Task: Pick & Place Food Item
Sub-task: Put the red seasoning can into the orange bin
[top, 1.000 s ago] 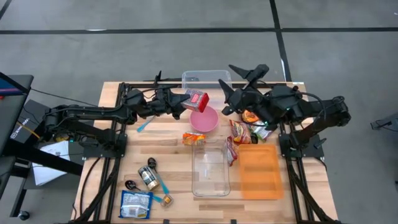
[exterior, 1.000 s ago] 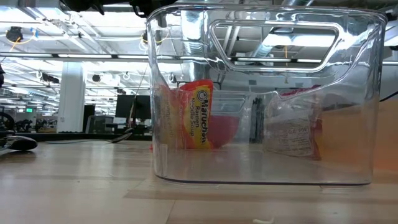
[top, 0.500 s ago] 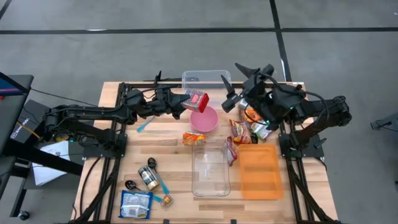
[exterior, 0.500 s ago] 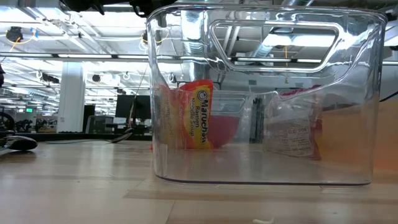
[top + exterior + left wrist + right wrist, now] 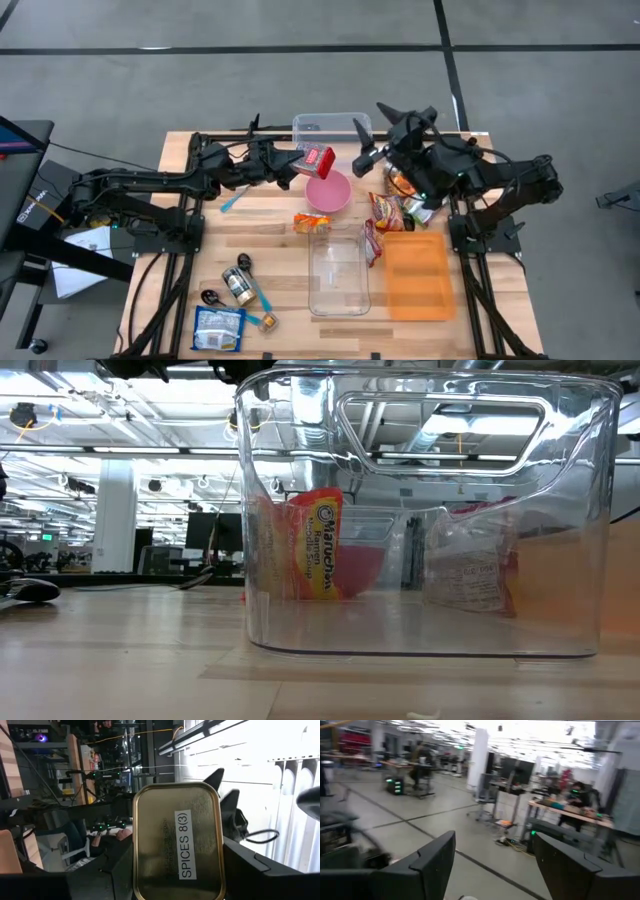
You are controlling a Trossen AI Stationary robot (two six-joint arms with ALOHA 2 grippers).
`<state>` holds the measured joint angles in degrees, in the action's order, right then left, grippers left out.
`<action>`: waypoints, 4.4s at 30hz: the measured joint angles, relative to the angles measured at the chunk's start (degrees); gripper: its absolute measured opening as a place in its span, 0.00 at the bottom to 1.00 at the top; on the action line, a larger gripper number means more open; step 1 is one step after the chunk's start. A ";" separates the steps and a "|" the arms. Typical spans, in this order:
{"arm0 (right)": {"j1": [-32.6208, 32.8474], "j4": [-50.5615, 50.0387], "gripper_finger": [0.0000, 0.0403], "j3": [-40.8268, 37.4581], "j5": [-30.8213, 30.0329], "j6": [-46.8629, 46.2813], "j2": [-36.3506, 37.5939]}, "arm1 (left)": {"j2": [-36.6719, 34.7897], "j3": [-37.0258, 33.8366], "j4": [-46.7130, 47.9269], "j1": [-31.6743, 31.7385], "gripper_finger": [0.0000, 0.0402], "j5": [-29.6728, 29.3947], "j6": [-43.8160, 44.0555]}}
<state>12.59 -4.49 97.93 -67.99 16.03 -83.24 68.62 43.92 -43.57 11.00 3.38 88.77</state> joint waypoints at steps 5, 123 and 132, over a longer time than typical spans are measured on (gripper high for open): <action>-0.01 6.36 0.65 0.06 -11.73 -3.09 0.11 | 0.00 0.00 0.00 0.00 0.53 -0.04 0.00; 1.06 -24.44 0.54 0.04 25.70 53.32 -7.13 | -0.02 0.00 2.40 -3.32 0.53 2.27 11.51; 1.11 -24.70 0.52 0.04 25.57 53.56 -7.13 | -0.02 0.00 2.32 -3.28 0.57 2.51 9.83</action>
<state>13.69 -29.19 97.97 -42.41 69.59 -90.37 68.60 43.92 -41.25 7.73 5.88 98.60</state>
